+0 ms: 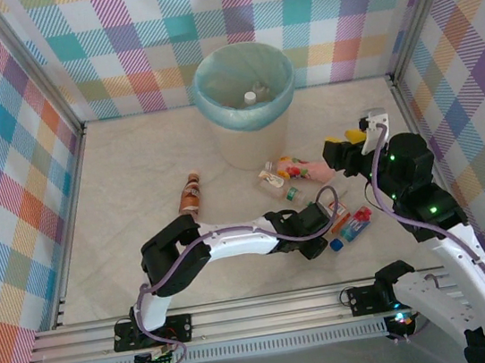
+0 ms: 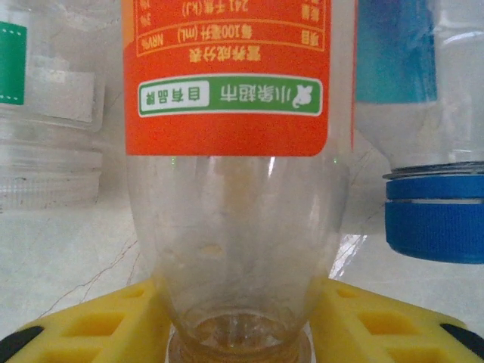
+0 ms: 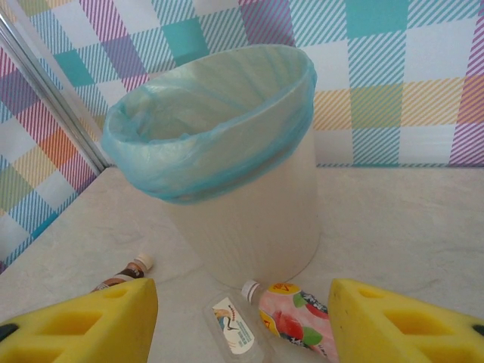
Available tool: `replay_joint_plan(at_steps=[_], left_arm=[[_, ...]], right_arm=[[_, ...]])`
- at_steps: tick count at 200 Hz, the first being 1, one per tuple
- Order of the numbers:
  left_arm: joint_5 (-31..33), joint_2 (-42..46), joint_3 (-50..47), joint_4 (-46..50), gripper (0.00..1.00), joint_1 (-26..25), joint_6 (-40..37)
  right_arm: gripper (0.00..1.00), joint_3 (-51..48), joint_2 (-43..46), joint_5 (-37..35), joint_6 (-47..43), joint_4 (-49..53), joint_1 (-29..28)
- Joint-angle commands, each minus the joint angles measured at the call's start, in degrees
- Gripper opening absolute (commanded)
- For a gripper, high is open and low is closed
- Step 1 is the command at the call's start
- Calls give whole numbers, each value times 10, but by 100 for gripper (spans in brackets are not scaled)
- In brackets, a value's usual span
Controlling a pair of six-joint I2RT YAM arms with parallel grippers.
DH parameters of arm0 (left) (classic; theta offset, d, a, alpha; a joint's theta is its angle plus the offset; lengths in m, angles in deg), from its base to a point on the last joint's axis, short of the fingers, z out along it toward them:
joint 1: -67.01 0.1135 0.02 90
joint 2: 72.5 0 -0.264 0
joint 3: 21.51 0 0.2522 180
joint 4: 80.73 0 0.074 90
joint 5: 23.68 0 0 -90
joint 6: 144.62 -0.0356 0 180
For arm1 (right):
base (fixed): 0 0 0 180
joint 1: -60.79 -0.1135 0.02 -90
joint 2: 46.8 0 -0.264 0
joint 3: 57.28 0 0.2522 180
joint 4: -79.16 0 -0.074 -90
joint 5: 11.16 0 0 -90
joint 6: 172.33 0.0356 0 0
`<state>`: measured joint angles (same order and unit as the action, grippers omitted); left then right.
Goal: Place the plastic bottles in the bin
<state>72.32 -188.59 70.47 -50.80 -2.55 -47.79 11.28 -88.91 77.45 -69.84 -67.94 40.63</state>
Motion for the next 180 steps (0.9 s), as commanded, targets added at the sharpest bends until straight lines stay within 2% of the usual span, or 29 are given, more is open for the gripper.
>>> replay_joint_plan(at_steps=[1, 32, 108, 144, 180], left_arm=[[6, 40, -23, 3, 48, 3, -5], [16, 96, -59, -32, 48, 3, -14], [97, 237, -108, 5, 46, 3, -10], [148, 330, -152, -27, 46, 4, -8], [173, 418, -200, -57, 46, 7, -15]], right_arm=[[61, 6, 0, 9, 3, -24, 0], [61, 18, -2, 15, 2, -15, 0], [61, 50, -19, 82, 24, -76, 0], [61, 82, -52, 145, 45, -88, 0], [61, 91, -81, 215, 69, -106, 0]])
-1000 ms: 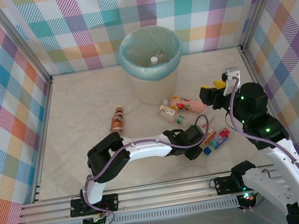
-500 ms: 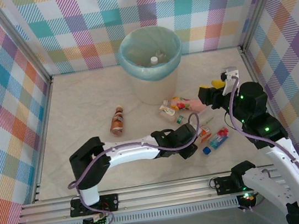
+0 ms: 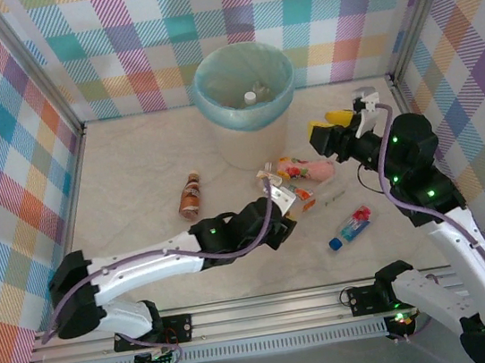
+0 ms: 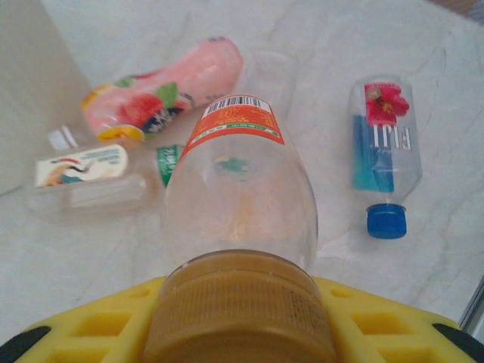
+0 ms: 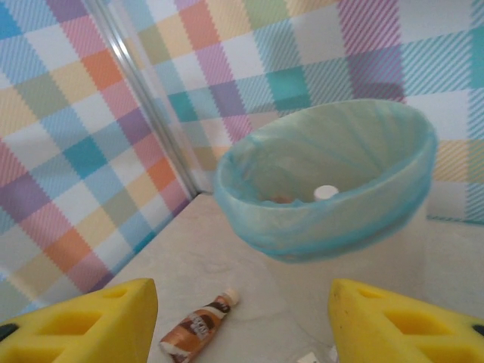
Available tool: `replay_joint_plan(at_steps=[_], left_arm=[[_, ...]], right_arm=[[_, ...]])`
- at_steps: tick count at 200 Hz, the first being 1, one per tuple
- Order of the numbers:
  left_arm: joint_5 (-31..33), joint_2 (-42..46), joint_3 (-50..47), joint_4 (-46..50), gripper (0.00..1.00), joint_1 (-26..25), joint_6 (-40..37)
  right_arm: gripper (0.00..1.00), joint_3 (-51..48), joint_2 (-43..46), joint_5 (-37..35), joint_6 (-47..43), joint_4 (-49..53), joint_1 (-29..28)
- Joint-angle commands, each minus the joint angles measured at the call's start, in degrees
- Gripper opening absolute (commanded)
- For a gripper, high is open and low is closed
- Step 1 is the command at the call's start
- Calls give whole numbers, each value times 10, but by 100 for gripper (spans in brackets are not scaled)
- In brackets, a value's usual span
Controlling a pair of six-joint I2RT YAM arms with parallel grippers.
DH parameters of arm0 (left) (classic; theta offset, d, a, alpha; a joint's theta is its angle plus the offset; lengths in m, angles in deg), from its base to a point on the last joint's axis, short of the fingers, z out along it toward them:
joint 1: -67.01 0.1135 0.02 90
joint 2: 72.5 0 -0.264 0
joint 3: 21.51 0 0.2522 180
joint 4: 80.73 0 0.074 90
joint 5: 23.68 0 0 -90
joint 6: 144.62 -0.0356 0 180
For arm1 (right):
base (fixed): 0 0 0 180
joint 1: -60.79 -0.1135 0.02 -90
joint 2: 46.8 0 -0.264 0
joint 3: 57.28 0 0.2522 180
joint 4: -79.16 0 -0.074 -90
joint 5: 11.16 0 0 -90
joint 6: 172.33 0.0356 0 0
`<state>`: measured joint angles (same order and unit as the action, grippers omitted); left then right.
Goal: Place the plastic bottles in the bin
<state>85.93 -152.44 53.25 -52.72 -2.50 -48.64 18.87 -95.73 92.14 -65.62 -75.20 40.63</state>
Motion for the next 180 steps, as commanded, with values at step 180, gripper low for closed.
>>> replay_joint_plan(at_steps=[180], left_arm=[[22, 349, -237, -288, 36, 49, 14]], right_arm=[[71, 6, -120, 257, 232, -132, -9]])
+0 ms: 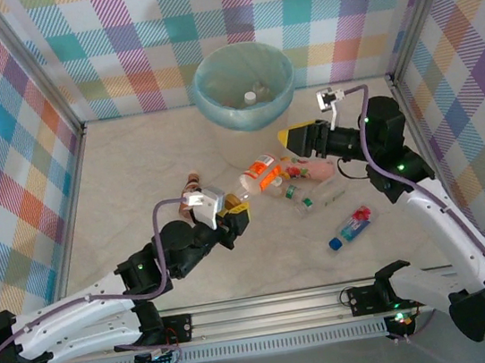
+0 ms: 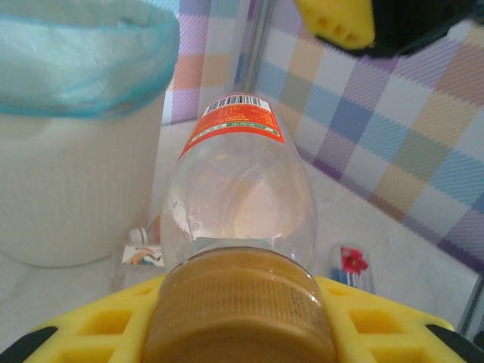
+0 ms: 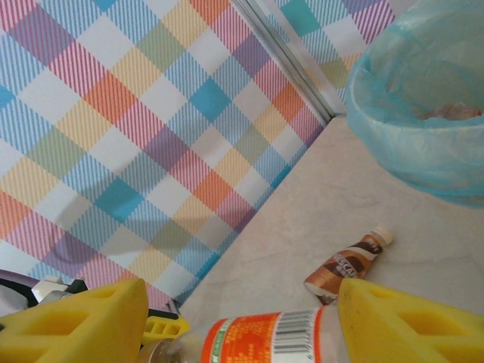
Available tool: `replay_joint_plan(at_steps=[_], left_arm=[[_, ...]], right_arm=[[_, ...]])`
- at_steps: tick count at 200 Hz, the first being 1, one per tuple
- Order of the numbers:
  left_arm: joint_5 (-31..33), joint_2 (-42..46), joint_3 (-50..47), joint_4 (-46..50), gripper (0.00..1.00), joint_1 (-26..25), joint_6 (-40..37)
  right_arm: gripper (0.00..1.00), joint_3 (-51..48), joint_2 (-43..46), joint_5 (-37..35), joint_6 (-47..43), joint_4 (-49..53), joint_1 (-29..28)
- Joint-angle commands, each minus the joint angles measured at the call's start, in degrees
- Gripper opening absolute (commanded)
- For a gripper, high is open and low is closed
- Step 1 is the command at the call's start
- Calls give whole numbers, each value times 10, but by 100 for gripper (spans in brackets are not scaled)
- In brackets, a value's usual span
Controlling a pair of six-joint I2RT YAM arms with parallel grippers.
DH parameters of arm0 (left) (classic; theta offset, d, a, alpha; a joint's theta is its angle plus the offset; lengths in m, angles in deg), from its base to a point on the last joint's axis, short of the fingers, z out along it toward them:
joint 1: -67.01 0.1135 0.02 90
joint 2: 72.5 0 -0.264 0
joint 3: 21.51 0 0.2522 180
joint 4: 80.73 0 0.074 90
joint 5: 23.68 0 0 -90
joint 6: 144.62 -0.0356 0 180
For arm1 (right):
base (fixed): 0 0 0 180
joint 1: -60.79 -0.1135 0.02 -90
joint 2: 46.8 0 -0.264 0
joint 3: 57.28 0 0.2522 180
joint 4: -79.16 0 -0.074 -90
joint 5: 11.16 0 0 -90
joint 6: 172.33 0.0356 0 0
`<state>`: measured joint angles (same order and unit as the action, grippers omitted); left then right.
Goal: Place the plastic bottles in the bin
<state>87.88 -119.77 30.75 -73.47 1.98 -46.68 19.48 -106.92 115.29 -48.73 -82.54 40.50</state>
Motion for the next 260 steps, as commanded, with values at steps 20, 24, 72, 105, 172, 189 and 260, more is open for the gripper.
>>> replay_joint_plan(at_steps=[20, 24, 72, 105, 172, 189, 260], left_arm=[[-11, 34, -15, -109, 35, 4, -16], [-14, 35, -15, -114, 35, 4, -18], [-34, 46, -11, -146, 35, 5, -38], [-27, 48, -16, -168, 35, 5, -48], [-16, 44, -14, -179, 35, 5, -60], [-14, 43, -11, -175, 35, 5, -62], [30, 41, 34, -65, 74, 6, -44]], right_arm=[[78, 11, -23, 27, 82, -61, -15], [80, 14, -25, 25, 83, -59, -17], [89, 36, -54, 27, 102, -62, -43], [90, 48, -70, 49, 107, -72, -55], [80, 62, -95, 115, 138, -142, -88], [69, 63, -95, 121, 142, -155, -93], [53, 112, -65, 15, 46, -49, -95]])
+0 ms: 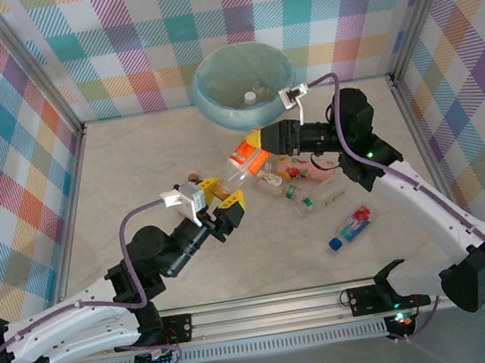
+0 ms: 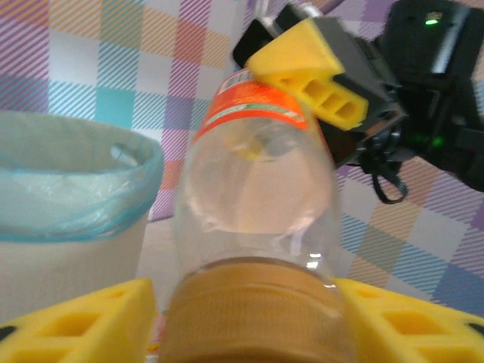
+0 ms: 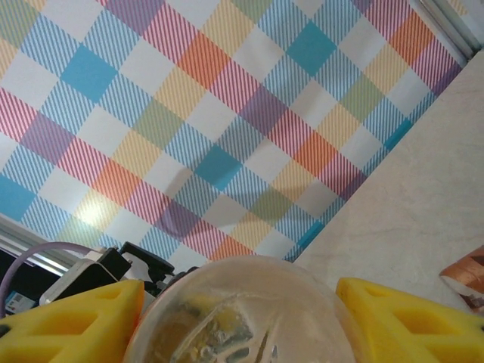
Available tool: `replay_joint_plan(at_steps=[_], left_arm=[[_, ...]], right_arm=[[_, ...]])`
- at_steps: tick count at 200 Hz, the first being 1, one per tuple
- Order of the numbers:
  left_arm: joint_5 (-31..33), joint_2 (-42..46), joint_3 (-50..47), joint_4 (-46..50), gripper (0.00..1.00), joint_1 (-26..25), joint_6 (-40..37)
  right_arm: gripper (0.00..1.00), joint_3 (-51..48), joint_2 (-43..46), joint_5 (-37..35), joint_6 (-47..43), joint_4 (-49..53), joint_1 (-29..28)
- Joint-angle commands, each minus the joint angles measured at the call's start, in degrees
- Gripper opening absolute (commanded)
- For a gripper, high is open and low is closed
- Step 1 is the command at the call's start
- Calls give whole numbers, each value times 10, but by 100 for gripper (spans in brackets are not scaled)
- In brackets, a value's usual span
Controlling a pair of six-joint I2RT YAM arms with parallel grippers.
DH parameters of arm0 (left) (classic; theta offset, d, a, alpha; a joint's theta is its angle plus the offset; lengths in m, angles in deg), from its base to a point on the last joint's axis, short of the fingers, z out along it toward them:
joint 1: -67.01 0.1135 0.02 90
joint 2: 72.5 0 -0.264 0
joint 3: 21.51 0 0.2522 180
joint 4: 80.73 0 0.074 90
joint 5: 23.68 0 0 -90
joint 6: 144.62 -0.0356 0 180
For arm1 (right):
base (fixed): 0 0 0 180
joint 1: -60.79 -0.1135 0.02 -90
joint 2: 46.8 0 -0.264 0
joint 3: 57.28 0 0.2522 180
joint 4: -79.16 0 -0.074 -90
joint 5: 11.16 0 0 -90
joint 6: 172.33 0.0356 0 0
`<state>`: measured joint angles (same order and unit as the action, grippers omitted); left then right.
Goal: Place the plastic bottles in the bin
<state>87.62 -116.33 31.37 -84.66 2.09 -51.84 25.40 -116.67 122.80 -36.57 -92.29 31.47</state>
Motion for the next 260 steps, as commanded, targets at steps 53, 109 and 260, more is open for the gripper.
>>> replay_joint_plan(at_steps=[53, 109, 260], left_arm=[[81, 65, 18, 125, 87, 5, 30], [111, 128, 18, 208, 89, 6, 64], [140, 79, 79, 327, 92, 6, 69]], right_arm=[[50, 193, -14, -276, -282, 121, -5], [50, 416, -223, -500, -454, 187, -5], [55, 621, -521, -432, -565, 414, -5]])
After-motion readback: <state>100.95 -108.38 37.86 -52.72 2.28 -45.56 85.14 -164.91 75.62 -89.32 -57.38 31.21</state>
